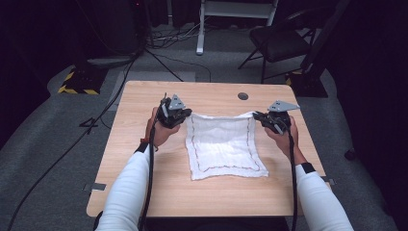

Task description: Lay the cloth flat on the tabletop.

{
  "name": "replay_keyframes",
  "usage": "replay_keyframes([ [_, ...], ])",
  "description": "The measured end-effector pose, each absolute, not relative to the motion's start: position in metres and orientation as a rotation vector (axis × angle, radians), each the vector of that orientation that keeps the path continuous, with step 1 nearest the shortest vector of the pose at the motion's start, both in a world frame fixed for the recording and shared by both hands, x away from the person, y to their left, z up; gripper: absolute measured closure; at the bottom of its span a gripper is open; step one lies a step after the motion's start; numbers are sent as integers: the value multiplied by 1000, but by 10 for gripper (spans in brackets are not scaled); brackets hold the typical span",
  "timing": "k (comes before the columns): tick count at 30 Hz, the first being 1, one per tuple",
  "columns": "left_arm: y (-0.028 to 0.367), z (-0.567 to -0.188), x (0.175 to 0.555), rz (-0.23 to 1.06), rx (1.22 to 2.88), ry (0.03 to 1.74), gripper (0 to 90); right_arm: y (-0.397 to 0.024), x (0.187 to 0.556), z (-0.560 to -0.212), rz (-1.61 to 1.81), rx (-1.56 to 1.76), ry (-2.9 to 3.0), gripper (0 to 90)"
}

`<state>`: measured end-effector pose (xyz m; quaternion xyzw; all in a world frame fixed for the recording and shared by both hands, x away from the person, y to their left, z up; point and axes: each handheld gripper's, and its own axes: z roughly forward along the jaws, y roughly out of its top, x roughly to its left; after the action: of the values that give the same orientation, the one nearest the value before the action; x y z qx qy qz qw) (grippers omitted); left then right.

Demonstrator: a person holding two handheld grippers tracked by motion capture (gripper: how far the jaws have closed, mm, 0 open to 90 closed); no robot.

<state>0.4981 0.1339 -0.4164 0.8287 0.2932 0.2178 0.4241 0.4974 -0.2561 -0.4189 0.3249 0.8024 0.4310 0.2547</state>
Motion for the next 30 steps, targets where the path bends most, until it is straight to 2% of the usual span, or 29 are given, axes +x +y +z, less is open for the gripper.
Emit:
replay_keyframes([
  [11,130,-406,517,599,2054,750,881,-251,512,-400,1137,989,2069,861],
  [20,126,-420,546,626,2049,853,880,-239,544,-411,1066,1054,2082,858],
  [22,126,-424,551,660,2038,913,870,-236,550,-414,1048,1043,2089,829],
  [24,126,-432,559,667,2032,1012,776,-230,556,-421,966,1040,2055,698],
  [25,125,-437,562,677,2040,1072,686,-228,561,-425,920,1069,2057,664],
  [30,119,-449,558,633,2074,1082,460,-227,564,-433,893,1083,2115,595],
])
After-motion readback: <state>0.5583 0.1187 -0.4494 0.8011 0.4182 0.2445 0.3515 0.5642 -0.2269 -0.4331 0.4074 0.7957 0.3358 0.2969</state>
